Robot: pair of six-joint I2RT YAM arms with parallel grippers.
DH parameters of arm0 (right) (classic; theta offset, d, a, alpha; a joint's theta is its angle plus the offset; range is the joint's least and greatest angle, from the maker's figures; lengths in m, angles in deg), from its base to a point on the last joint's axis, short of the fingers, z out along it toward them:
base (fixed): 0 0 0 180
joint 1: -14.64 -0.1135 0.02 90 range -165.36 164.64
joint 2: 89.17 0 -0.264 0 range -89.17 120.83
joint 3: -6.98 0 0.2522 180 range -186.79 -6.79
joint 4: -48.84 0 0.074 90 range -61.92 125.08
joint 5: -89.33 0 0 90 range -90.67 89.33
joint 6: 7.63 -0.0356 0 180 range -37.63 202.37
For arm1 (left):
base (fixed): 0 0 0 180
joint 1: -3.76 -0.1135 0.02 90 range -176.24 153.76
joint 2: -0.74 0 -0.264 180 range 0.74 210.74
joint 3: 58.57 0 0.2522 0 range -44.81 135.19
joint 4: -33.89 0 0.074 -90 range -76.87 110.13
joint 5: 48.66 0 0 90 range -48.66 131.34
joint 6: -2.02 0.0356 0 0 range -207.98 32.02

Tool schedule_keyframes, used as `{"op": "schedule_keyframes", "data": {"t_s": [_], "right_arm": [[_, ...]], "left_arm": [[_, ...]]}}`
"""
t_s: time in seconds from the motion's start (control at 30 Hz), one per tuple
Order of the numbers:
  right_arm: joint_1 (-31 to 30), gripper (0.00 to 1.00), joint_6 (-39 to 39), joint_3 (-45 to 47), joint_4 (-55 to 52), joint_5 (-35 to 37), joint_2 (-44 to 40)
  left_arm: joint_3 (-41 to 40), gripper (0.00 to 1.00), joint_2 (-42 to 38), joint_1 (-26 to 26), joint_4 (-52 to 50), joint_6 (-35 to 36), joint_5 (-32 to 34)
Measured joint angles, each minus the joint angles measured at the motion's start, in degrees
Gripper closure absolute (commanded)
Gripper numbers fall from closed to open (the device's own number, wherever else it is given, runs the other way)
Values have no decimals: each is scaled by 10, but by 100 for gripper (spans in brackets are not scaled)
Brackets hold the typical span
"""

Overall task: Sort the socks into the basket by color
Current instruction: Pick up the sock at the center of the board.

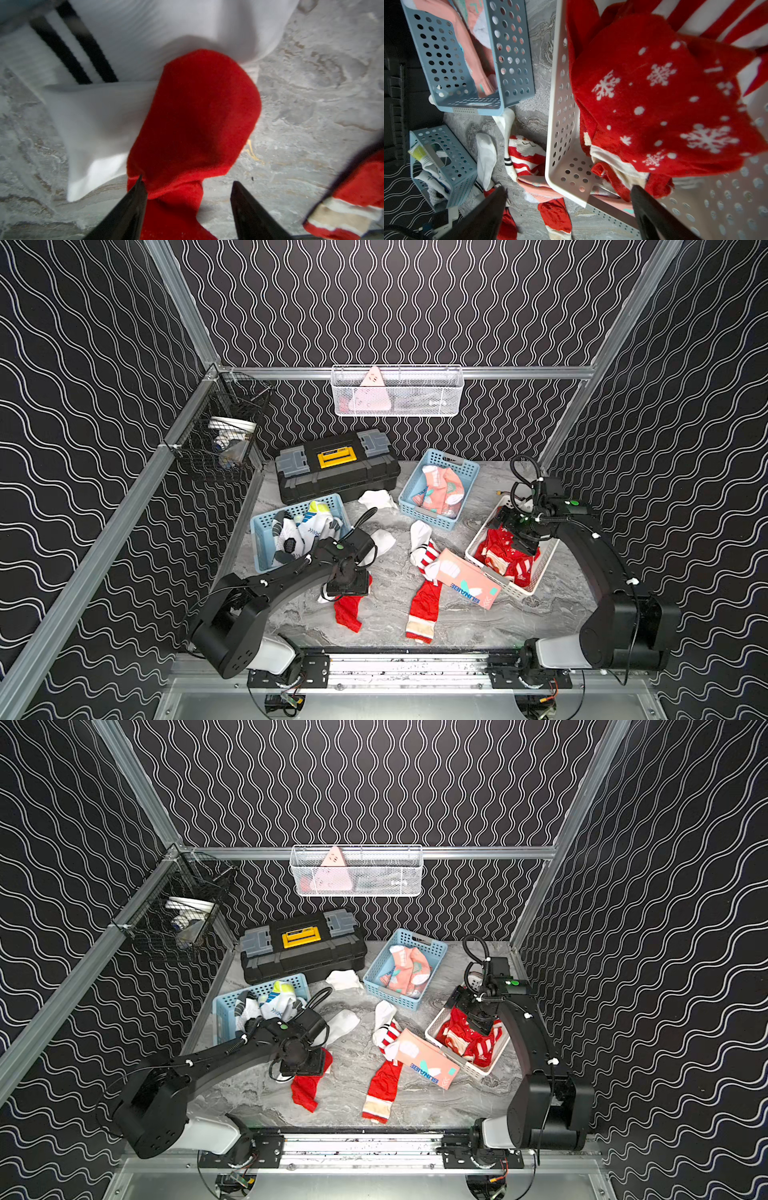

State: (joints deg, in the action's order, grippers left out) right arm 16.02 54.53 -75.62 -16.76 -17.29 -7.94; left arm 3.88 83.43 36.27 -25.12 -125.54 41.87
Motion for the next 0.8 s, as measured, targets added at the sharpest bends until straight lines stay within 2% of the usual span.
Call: {"op": "schedule_keyframes", "data": {"t_s": [0.1,0.27,0.43,0.8], "right_arm": [[0,5,0,2,4,-5,0],[-1,6,0,2,9,-10,2],[-1,7,0,2,9,-13,2],[-4,7,1,-1,11,-23,7]], "left_arm": [[-9,44,9,2,10,0,10],[-13,78,24,11,30,0,13],[1,98,13,21,26,0,16],[58,100,-37,31,-12,16,7]]}}
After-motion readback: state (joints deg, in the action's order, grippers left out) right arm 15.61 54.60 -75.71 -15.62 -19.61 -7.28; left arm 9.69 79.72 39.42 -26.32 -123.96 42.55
